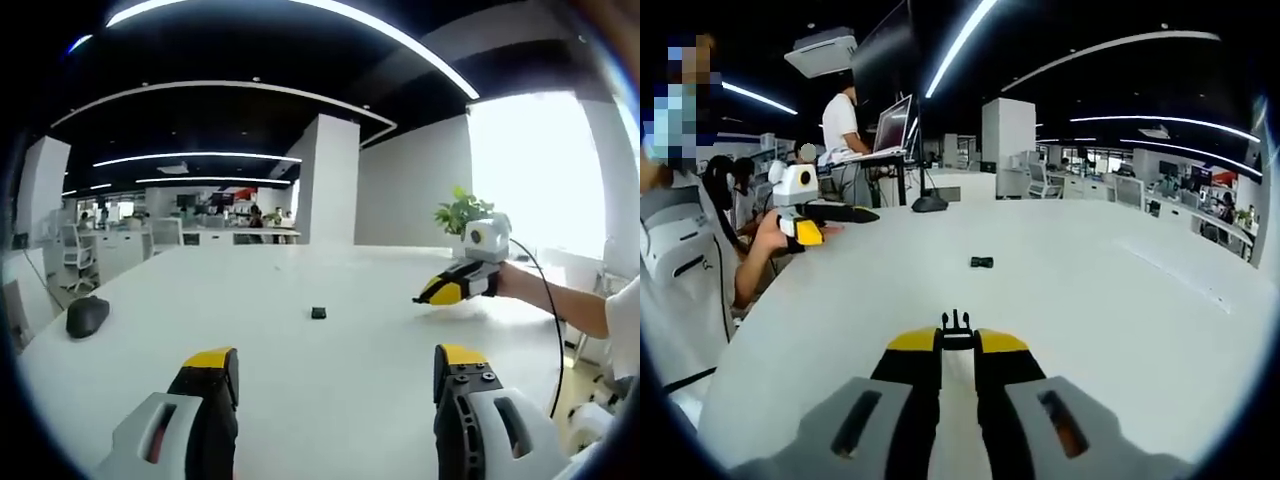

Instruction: Snap the two parts of the plastic buckle together until the buckle closes and remains connected.

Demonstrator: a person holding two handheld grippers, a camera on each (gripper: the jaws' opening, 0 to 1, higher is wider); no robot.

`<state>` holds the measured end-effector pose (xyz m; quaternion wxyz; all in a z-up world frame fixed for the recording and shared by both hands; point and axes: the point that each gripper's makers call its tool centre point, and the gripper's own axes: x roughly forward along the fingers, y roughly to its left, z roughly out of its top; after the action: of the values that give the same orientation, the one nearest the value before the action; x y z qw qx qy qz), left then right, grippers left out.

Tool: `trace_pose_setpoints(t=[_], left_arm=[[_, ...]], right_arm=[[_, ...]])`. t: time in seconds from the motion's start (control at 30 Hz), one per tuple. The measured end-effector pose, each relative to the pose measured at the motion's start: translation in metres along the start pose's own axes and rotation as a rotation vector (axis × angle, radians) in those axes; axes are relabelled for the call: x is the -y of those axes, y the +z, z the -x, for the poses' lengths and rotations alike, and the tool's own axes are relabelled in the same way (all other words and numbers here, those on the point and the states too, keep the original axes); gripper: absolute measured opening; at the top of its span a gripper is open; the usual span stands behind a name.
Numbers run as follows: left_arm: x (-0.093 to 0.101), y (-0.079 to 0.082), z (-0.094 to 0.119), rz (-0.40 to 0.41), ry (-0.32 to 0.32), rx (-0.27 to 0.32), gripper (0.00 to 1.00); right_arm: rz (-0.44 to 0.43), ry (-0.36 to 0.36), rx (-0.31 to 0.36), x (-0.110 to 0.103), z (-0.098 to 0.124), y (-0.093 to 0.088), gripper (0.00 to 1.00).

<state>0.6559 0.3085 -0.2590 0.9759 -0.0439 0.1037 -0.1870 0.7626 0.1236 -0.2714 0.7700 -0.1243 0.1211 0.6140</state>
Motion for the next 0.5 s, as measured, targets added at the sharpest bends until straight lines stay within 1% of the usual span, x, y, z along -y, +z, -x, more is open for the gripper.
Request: trace_pose_setpoints(t=[0.07,0.23,0.37,0.5], left_arm=[[-0.002,-0.002,-0.004,0.005,0.0,-0.012,0.8],[-0.003,0.002,-0.012,0.021,-0.02,-0.006,0.8],[-0.007,0.006,-0.017,0.02,-0.023,-0.006,0.8],[-0.012,0.008,-0.024,0.037,-0.027,-0.005,0.8]], right_arm=[[0.002,-0.009,-0.01,0.002,0.001,-0.001,0.11],[0.004,-0.011,-0.016,0.003,0.001,-0.002,0.11],[0.005,-0.009,-0.014,0.002,0.001,-0.001,0.11],[0.005,-0.011,-0.01,0.002,0.002,0.0,0.11]])
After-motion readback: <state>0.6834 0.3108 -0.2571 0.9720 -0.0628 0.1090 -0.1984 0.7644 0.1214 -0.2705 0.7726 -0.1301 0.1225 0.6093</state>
